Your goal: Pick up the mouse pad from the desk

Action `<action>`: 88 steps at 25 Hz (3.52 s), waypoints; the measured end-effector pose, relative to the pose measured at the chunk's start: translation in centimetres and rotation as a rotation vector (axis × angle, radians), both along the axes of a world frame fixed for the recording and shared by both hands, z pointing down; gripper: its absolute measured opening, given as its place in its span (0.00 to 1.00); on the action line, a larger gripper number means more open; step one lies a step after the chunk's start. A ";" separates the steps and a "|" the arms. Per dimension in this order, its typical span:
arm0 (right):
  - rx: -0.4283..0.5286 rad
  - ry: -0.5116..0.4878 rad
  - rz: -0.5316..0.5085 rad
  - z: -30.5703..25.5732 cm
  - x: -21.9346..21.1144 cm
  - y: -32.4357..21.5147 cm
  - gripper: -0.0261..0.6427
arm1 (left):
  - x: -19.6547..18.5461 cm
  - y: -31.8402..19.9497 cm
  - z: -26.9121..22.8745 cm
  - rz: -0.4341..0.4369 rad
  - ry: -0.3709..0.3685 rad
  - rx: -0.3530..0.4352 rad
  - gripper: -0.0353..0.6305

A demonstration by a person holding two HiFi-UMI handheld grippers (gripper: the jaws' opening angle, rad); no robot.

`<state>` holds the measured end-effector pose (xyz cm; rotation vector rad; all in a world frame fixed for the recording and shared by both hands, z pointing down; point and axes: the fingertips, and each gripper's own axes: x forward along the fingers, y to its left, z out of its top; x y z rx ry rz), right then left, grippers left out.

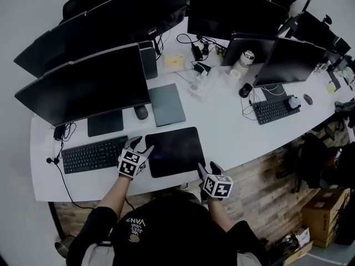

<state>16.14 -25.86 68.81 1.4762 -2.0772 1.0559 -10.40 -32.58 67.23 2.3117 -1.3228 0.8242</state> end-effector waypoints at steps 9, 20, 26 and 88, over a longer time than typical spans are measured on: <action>-0.033 -0.011 -0.014 1.1 0.1 -0.2 0.41 | -0.5 -2.5 4.2 0.040 -0.104 -0.133 0.40; -0.050 -0.011 -0.012 1.8 -0.3 0.5 0.41 | 0.6 -3.0 5.8 0.124 -0.081 -0.254 0.41; -0.061 -0.014 -0.017 2.2 -1.3 1.0 0.41 | 0.4 -3.0 5.7 0.098 -0.077 -0.282 0.40; 0.229 0.003 0.077 -7.5 -2.8 3.6 0.10 | 1.9 3.9 -8.6 0.094 0.197 0.037 0.12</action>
